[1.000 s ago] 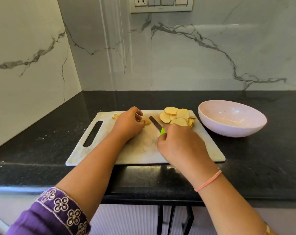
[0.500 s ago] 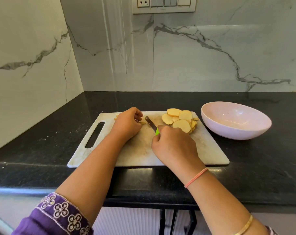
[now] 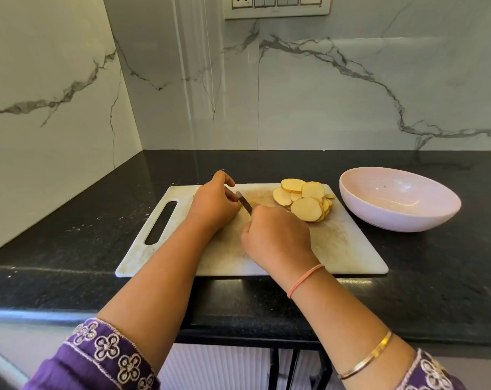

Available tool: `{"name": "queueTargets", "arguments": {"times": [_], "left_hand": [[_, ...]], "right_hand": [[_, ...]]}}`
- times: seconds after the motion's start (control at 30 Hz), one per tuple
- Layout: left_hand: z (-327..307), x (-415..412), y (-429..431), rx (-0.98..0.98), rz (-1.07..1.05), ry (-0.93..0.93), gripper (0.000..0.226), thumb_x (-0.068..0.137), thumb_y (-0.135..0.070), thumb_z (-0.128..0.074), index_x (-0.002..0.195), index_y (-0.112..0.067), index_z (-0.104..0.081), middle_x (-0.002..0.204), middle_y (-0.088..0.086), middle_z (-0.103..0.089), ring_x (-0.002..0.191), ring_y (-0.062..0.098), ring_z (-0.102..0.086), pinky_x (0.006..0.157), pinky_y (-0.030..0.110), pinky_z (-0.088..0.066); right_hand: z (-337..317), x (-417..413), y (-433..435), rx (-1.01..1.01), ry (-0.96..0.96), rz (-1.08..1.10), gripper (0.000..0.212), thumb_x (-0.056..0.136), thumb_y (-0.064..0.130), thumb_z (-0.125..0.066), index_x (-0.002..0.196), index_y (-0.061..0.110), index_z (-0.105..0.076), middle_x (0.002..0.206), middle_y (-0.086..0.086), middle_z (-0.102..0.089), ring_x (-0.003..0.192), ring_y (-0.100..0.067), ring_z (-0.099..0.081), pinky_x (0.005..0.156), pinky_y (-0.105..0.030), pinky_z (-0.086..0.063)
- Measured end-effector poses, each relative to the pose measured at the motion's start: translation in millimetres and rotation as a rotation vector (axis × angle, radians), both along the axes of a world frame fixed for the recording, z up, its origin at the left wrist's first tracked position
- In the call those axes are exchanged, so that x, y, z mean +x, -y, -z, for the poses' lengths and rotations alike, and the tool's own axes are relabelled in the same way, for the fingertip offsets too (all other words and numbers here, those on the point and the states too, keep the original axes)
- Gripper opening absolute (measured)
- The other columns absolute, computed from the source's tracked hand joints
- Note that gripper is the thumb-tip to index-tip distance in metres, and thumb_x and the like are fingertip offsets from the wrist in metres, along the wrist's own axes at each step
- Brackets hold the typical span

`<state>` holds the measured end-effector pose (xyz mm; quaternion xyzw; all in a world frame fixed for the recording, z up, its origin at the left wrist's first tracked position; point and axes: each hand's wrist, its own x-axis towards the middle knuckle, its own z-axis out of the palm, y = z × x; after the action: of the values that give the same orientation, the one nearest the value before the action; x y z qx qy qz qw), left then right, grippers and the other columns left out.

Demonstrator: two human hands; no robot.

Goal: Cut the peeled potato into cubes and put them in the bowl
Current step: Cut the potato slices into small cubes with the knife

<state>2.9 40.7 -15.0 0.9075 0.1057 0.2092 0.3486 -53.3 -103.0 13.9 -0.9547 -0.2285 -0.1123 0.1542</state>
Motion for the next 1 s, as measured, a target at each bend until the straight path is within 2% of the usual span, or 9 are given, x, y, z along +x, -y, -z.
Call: {"name": "queueTargets", "arguments": {"times": [0.13,0.23,0.3,0.4,0.5,0.63,0.83,0.9,1.0], "left_hand": [[-0.6,0.4,-1.4,0.005,-0.004,-0.002,0.030,0.082,-0.011,-0.068,0.100,-0.022,-0.046,0.076,-0.014,-0.063,0.081,0.008,-0.061,0.077,0.027,-0.047],[-1.8,-0.9,0.2,0.010,0.002,-0.003,0.030,0.080,-0.009,-0.069,0.097,-0.018,-0.046,0.080,-0.007,-0.066,0.082,0.012,-0.062,0.073,0.026,-0.047],[-1.4,-2.1,2.7,0.011,0.006,0.010,0.028,0.080,-0.007,-0.067,0.095,-0.017,-0.045,0.081,-0.004,-0.066,0.079,0.012,-0.060,0.065,0.020,-0.042],[0.7,-3.2,4.9,0.025,-0.008,0.032,0.027,0.082,-0.008,-0.066,0.094,-0.017,-0.043,0.082,-0.003,-0.067,0.072,0.008,-0.056,0.060,0.018,-0.038],[2.3,-2.4,4.5,0.029,-0.021,0.036,0.028,0.082,-0.008,-0.067,0.094,-0.017,-0.043,0.080,-0.004,-0.066,0.069,0.004,-0.054,0.062,0.021,-0.039],[1.5,-1.4,2.5,0.017,-0.034,0.059,0.027,0.083,-0.003,-0.063,0.093,-0.017,-0.042,0.075,-0.008,-0.062,0.069,0.003,-0.055,0.059,0.015,-0.038],[1.0,-3.3,0.8,0.028,-0.024,0.052,0.026,0.087,-0.006,-0.061,0.099,-0.018,-0.042,0.091,-0.003,-0.065,0.079,0.009,-0.058,0.060,0.012,-0.037],[-0.3,-4.5,-2.6,0.040,-0.020,0.048,0.028,0.087,-0.004,-0.059,0.105,-0.018,-0.043,0.097,-0.003,-0.065,0.082,0.011,-0.058,0.063,0.016,-0.039],[0.0,-4.9,-2.4,0.052,-0.003,0.026,0.032,0.086,0.000,-0.053,0.111,-0.020,-0.044,0.104,-0.003,-0.065,0.084,0.012,-0.058,0.071,0.023,-0.044]], "right_hand": [[-2.6,-3.3,-9.5,-0.046,-0.008,-0.022,0.020,0.097,0.019,-0.043,0.109,0.012,-0.058,0.099,-0.007,-0.062,0.087,-0.024,-0.058,0.061,-0.029,-0.035],[-4.4,-1.0,-17.9,-0.085,-0.014,-0.016,0.020,0.097,0.017,-0.043,0.109,0.014,-0.060,0.086,-0.005,-0.054,0.075,-0.021,-0.048,0.061,-0.030,-0.036],[-5.3,0.6,-17.2,-0.096,-0.007,-0.027,0.020,0.096,0.017,-0.044,0.105,0.014,-0.061,0.081,-0.003,-0.049,0.072,-0.020,-0.045,0.062,-0.030,-0.037],[-8.1,0.6,-11.8,-0.079,-0.031,-0.046,0.018,0.095,0.017,-0.043,0.102,0.014,-0.060,0.080,-0.002,-0.047,0.072,-0.019,-0.045,0.061,-0.029,-0.036],[-9.4,-2.3,-9.3,-0.082,-0.041,-0.055,0.017,0.095,0.018,-0.044,0.102,0.014,-0.059,0.078,-0.002,-0.045,0.073,-0.019,-0.045,0.062,-0.029,-0.035],[-8.6,-11.9,-6.1,-0.104,-0.035,-0.073,0.016,0.095,0.019,-0.045,0.102,0.013,-0.058,0.075,-0.002,-0.045,0.074,-0.020,-0.046,0.062,-0.030,-0.038],[-7.6,-21.9,16.3,-0.039,-0.012,-0.087,0.012,0.094,0.026,-0.043,0.089,0.019,-0.051,0.070,0.001,-0.042,0.073,-0.021,-0.046,0.060,-0.029,-0.035],[-5.8,-16.6,20.7,0.023,0.000,-0.057,0.020,0.093,0.029,-0.042,0.097,0.016,-0.058,0.077,-0.001,-0.049,0.073,-0.022,-0.047,0.059,-0.028,-0.035],[-0.6,-8.5,24.4,0.119,0.044,-0.004,0.031,0.094,0.029,-0.041,0.115,0.020,-0.061,0.085,-0.002,-0.059,0.076,-0.025,-0.053,0.060,-0.027,-0.036]]}}
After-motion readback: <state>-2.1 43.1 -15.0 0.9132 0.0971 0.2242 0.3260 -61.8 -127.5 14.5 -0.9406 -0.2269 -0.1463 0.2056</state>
